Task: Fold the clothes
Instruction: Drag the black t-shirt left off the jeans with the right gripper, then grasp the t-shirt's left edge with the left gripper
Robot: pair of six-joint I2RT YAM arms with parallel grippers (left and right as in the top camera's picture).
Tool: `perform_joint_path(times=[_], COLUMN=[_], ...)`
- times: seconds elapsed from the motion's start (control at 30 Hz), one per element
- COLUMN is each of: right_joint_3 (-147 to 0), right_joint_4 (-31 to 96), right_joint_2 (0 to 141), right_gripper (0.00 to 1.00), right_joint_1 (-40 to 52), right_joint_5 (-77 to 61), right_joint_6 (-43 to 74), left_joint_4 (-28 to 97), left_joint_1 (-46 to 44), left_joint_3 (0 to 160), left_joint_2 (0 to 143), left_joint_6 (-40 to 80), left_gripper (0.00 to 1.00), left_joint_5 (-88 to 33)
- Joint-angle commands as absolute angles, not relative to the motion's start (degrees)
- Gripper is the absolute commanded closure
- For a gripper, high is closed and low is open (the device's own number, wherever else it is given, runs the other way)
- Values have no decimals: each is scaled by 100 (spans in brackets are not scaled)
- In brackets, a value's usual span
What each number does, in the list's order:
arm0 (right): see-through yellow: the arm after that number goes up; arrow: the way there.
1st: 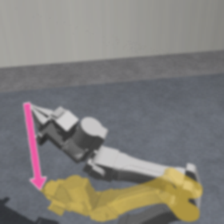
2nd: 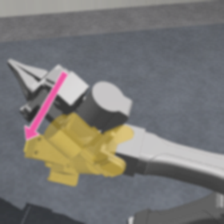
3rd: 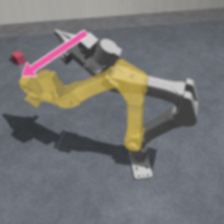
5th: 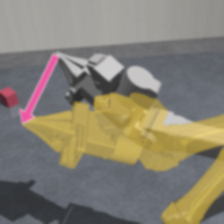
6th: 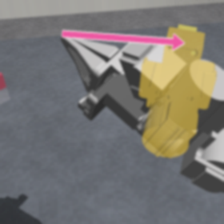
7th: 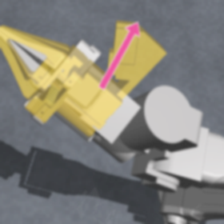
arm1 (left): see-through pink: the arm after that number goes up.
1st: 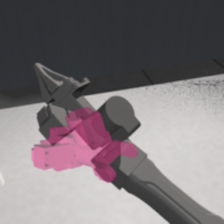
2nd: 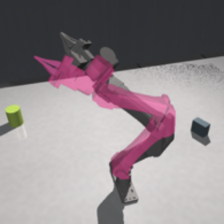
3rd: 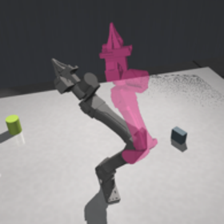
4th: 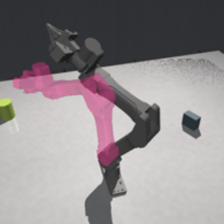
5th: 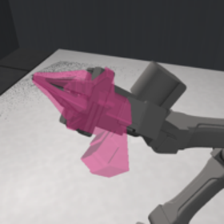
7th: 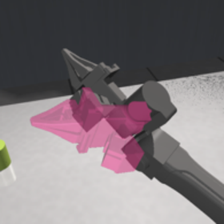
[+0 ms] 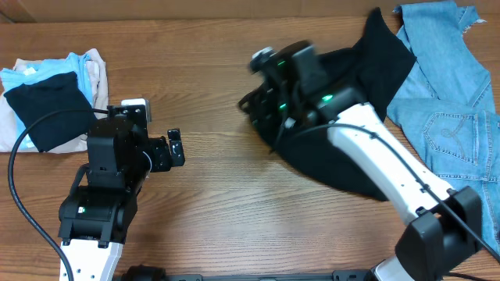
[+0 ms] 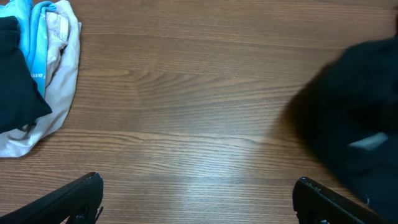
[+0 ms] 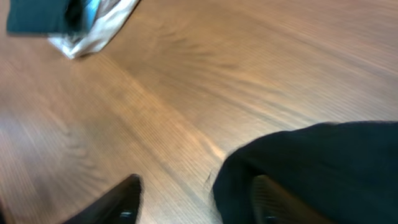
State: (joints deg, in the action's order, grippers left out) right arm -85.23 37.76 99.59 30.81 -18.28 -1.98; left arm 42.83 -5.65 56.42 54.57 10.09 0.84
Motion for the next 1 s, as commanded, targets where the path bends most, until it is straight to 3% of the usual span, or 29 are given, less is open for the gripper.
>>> perform_joint_path(times=[0.0,0.23,0.4,0.7,0.97], right_joint_3=[-8556,-8558,-8558,-8558,-8558], right_joint_4=[3800,4163,4574,5586,6112], right_joint_2=[10066,9699,9236,8608,8604], right_gripper=[29,20,21,19,19], right_joint_1=[3127,2410,1522,-115,-637], right_joint_5=[-580,80,235,231,231], right_joint_6=[-425,183,725,1208,1205], left_joint_4=[4261,4018,3662,3444,2674], left_joint_1=[-561,-578,-825,-1778,-2445], left_joint_3=[5802,5802,5881,6875,7518], left_joint_2=[5470,5500,5900,8036,9983], left_joint_6=[880,478,-14,-1039,-1295], left_gripper=[0,0,0,0,0], left_joint_5=[38,-246,-285,-281,-283])
